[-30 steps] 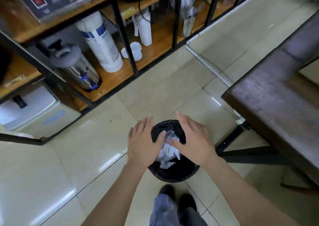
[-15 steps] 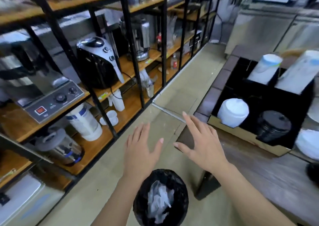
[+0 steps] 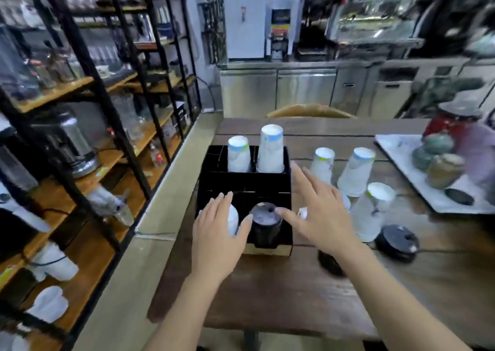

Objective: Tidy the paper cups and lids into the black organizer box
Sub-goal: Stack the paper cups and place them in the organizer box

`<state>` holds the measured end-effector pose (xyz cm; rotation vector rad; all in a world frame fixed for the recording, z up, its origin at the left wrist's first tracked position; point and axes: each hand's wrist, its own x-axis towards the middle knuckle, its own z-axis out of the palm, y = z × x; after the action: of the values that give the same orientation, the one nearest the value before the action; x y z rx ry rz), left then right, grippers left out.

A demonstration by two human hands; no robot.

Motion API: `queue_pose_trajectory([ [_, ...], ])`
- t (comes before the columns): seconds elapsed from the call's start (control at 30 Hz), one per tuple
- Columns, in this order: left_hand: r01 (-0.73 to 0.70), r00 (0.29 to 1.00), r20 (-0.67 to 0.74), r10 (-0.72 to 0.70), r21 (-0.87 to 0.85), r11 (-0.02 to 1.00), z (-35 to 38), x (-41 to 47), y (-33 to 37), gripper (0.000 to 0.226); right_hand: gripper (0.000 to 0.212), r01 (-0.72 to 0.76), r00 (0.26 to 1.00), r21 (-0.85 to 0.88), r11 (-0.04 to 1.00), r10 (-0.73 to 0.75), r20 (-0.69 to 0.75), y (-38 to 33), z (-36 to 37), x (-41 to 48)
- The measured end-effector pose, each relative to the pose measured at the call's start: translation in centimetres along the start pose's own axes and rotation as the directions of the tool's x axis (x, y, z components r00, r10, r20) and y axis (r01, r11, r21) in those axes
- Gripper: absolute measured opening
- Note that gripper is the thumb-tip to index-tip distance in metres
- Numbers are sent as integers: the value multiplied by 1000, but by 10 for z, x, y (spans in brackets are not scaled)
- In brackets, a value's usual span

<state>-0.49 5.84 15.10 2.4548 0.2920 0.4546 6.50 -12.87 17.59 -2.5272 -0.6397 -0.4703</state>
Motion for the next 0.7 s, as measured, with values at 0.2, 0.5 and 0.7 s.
queue_pose_trajectory([
  [0.2, -81, 996, 22, 82, -26, 996, 70, 65, 63, 64, 84, -68, 995, -43, 997, 65, -70, 105, -26, 41],
  [0.5, -127, 979, 145, 145, -129, 984, 171, 129, 141, 64, 86, -138, 989, -85, 987, 132, -72, 226, -39, 80],
  [0.7, -139, 925, 317, 211, -236, 962, 213, 125, 155, 61, 88, -235, 971, 60, 970, 236, -18, 255, -26, 67],
])
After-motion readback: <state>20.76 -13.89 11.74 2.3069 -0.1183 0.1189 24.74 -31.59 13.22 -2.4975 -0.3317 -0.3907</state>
